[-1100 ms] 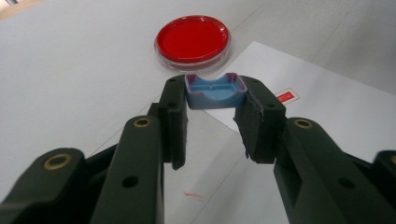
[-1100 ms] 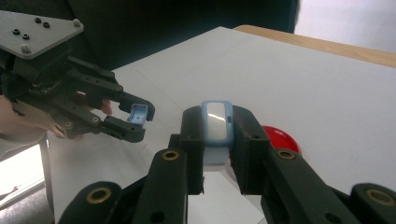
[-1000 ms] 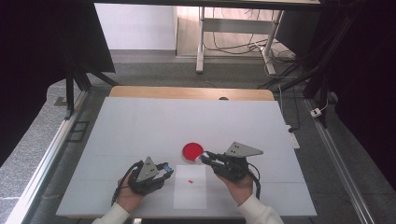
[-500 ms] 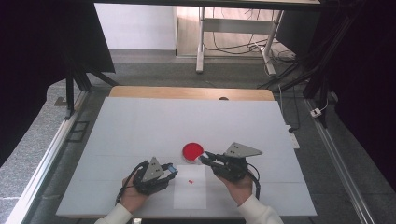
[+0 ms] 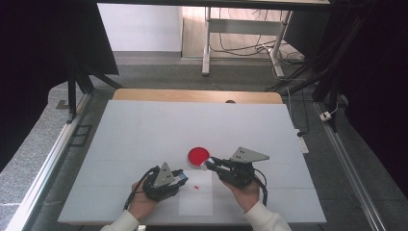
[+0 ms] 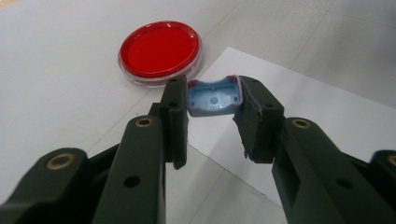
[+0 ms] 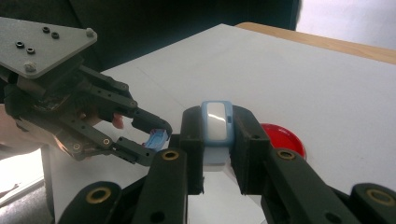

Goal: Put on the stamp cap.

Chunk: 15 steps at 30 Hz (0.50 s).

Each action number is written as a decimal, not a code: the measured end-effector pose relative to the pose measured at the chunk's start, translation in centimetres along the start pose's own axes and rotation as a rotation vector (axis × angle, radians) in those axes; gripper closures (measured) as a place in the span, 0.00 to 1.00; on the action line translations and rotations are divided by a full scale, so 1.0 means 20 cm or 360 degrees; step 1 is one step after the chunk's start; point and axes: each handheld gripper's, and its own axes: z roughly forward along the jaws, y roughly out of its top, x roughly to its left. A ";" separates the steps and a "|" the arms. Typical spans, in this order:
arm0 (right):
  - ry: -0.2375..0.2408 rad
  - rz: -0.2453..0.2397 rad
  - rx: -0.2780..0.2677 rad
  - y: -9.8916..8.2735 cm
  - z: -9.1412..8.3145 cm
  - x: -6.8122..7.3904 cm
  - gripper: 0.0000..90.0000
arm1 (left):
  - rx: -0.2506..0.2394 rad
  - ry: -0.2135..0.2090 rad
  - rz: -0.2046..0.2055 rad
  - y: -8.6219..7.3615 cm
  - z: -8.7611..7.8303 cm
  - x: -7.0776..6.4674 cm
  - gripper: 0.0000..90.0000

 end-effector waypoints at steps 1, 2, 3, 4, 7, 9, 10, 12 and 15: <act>0.0000 0.0001 0.0000 0.00 0.00 0.00 0.84 | 0.0003 -0.0001 0.0002 0.00 0.00 0.00 0.72; 0.0003 0.0002 -0.0001 0.00 0.00 0.00 0.84 | 0.0005 0.0002 0.0006 0.00 0.00 0.00 0.72; 0.0008 -0.0001 0.0001 0.00 0.00 0.00 0.84 | 0.0007 -0.0003 0.0009 0.00 0.01 0.00 0.72; 0.0006 -0.0004 0.0003 0.00 0.01 0.01 0.84 | 0.0007 -0.0006 0.0014 0.00 0.01 -0.01 0.72; 0.0016 -0.0004 0.0010 -0.01 0.01 0.01 0.84 | 0.0010 -0.0006 0.0026 0.00 0.01 -0.02 0.72; 0.0030 0.0000 0.0012 -0.01 0.02 0.02 0.84 | 0.0015 -0.0005 0.0035 0.00 0.02 -0.02 0.73; 0.0041 0.0000 0.0015 -0.01 0.02 0.03 0.84 | 0.0018 -0.0006 0.0041 0.00 0.02 -0.02 0.73; 0.0056 -0.0012 0.0022 -0.01 0.03 0.04 0.84 | 0.0029 0.0013 0.0061 0.01 0.03 -0.03 0.73; 0.0064 -0.0009 0.0035 -0.01 0.04 0.06 0.84 | 0.0036 0.0034 0.0091 0.02 0.05 -0.05 0.73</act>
